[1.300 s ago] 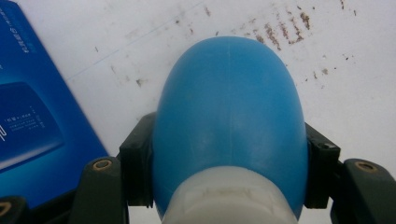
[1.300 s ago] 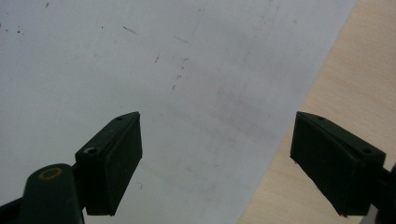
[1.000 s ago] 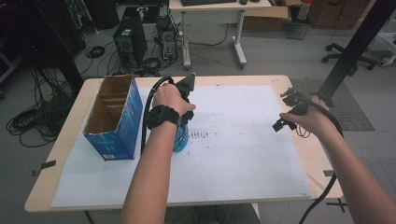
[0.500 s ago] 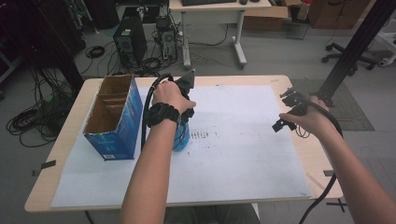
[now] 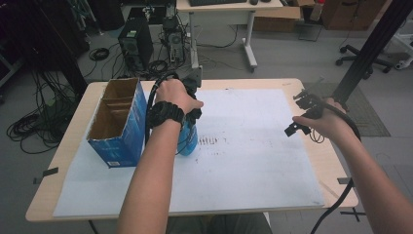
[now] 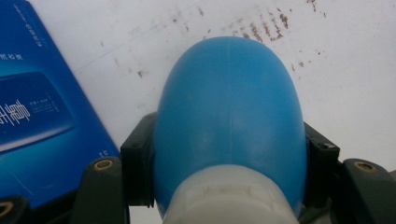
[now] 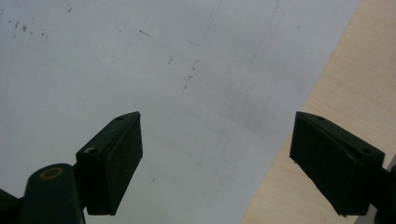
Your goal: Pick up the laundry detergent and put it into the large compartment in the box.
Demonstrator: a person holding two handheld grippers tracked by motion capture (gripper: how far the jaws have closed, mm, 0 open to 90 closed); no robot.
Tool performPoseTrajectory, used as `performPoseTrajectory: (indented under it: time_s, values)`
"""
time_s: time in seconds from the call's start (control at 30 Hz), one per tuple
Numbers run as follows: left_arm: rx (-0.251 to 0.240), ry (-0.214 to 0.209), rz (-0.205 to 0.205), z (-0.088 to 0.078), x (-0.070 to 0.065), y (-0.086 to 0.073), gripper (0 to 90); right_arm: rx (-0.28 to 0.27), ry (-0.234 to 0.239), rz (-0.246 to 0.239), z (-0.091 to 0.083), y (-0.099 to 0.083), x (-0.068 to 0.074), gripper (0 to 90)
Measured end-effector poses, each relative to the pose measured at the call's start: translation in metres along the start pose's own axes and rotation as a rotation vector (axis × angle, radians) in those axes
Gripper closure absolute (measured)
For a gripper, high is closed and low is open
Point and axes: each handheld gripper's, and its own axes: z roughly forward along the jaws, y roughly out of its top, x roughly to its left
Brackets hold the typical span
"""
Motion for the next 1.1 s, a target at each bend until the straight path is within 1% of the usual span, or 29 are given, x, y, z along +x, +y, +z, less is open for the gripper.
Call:
performPoseTrajectory:
  time_s: [0.2, 0.33, 0.5, 0.6, 0.83, 1.0, 1.1]
  values:
    - [-0.002, -0.013, -0.004, -0.006, 0.003, -0.003, 37.6, -0.006, 0.002, -0.013, -0.006, 0.003, 0.006, 17.4]
    - [-0.002, -0.009, 0.001, -0.011, 0.003, -0.004, 37.6, -0.002, 0.007, -0.013, -0.007, 0.004, 0.009, 17.4]
    - [-0.001, -0.016, 0.003, -0.02, 0.003, -0.005, 37.6, -0.003, 0.008, -0.017, -0.01, 0.005, 0.012, 17.4]
    - [-0.006, -0.02, 0.005, -0.026, 0.003, -0.006, 37.7, -0.004, 0.005, -0.021, -0.014, 0.006, 0.013, 17.4]
    - [-0.017, -0.015, 0.009, -0.041, 0.002, -0.007, 37.6, -0.007, 0.001, -0.029, -0.02, 0.009, 0.015, 17.5]
    - [-0.02, -0.019, 0.006, -0.055, 0.001, -0.007, 37.6, -0.018, -0.002, -0.032, -0.026, 0.012, 0.017, 17.4]
    - [-0.022, -0.014, 0.007, -0.063, 0.001, -0.007, 37.6, -0.021, -0.004, -0.034, -0.029, 0.012, 0.017, 17.4]
